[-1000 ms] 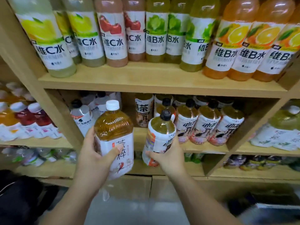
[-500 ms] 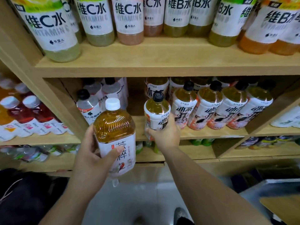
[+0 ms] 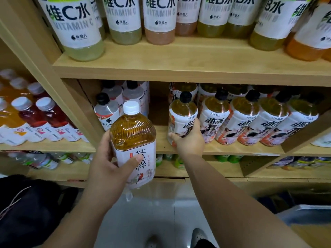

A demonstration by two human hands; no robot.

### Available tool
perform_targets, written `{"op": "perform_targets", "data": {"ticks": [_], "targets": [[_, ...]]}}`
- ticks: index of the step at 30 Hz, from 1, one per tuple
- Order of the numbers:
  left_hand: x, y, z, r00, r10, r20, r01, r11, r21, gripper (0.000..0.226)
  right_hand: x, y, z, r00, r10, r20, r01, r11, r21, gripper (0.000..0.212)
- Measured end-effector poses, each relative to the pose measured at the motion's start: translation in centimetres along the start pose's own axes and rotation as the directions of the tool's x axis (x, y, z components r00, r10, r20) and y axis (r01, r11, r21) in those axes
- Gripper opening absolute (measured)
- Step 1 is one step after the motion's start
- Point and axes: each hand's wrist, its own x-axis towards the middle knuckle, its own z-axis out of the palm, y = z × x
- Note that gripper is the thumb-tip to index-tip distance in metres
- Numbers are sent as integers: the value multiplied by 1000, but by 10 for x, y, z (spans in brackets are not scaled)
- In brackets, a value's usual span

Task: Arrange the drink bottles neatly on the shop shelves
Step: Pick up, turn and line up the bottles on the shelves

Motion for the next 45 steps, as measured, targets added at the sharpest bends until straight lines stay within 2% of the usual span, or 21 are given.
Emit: {"op": "perform_targets", "data": {"ticks": [7, 11, 15, 20, 22, 24, 29, 32, 34, 39, 42, 45], "targets": [[0, -3, 2, 1000, -11, 7, 11, 1000, 7, 67, 11, -5, 10, 999, 54, 2, -54, 998, -21, 69], [1, -2, 4, 999, 1, 39, -1, 1000, -10, 69, -4, 1, 3, 1000, -10, 28, 10, 1000, 0, 68], [-1, 4, 20, 996, 25, 86, -21, 999, -49, 69, -26, 6, -30, 989, -78, 129, 81, 997, -20, 60], [-16, 18, 57, 984, 78, 160, -69, 996, -61, 68, -40, 0, -88, 952, -132, 274, 87, 981, 172, 44], [-23, 27, 75, 976, 114, 185, -102, 992, -69, 71, -41, -10, -117, 926, -170, 338, 85, 964, 252, 35], [-32, 37, 98, 966, 146, 215, -131, 988, -84, 74, -44, -18, -151, 899, -239, 366, 118, 939, 323, 38], [-68, 70, 169, 935, 222, 277, -173, 966, -191, 71, -45, 8, -248, 852, -377, 363, 206, 879, 431, 68], [-94, 93, 221, 917, 263, 299, -206, 956, -208, 85, -40, 38, -313, 856, -379, 352, 213, 879, 427, 93], [-112, 111, 261, 899, 314, 306, -258, 943, -210, 93, -34, 53, -360, 854, -403, 329, 247, 870, 426, 92], [-156, 161, 359, 818, 429, 383, -346, 899, -268, 82, -18, 81, -473, 854, -445, 271, 322, 860, 395, 92], [-176, 188, 409, 767, 459, 449, -350, 885, -306, 80, -9, 92, -527, 861, -457, 224, 348, 850, 397, 80], [-183, 211, 450, 724, 490, 486, -383, 871, -308, 78, 4, 97, -568, 865, -474, 167, 344, 800, 491, 71]]}}
